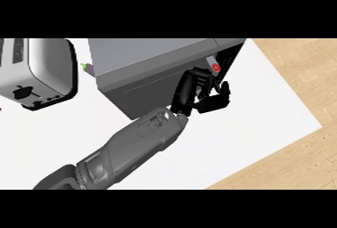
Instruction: Pick up the milk, place it into the microwave and close the microwave
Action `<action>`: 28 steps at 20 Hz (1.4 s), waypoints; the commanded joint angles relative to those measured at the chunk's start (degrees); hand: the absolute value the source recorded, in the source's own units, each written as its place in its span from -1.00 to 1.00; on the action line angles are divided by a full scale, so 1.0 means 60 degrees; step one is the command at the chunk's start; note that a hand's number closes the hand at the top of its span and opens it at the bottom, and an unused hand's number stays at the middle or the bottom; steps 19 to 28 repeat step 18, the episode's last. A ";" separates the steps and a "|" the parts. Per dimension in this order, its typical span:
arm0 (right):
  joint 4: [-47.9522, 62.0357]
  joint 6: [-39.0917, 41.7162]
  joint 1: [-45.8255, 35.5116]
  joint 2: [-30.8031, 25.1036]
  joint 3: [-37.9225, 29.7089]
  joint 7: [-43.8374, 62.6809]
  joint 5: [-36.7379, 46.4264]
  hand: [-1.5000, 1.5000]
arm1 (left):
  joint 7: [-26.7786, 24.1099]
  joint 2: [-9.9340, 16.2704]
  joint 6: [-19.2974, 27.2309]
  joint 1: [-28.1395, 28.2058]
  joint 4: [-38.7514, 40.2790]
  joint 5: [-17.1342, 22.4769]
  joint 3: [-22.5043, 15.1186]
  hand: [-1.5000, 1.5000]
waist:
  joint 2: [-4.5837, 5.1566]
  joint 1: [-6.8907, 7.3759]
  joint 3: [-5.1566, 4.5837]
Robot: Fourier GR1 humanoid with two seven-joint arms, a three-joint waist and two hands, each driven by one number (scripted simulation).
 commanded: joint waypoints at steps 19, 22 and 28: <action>-0.0807 -0.0424 0.0638 -0.0162 -0.1135 0.0453 -0.0685 -1.00 | -0.0228 0.0796 -0.1095 -0.0152 0.1941 0.1003 0.0085 -1.00 | 0.0015 0.1143 -0.0040; -0.0807 -0.0424 0.0638 -0.0162 -0.1135 0.0453 -0.0685 -1.00 | -0.0228 0.0796 -0.1095 -0.0152 0.1941 0.1003 0.0085 -1.00 | 0.0015 0.1143 -0.0040; -0.0807 -0.0424 0.0638 -0.0162 -0.1135 0.0453 -0.0685 -1.00 | -0.0228 0.0796 -0.1095 -0.0152 0.1941 0.1003 0.0085 -1.00 | 0.0015 0.1143 -0.0040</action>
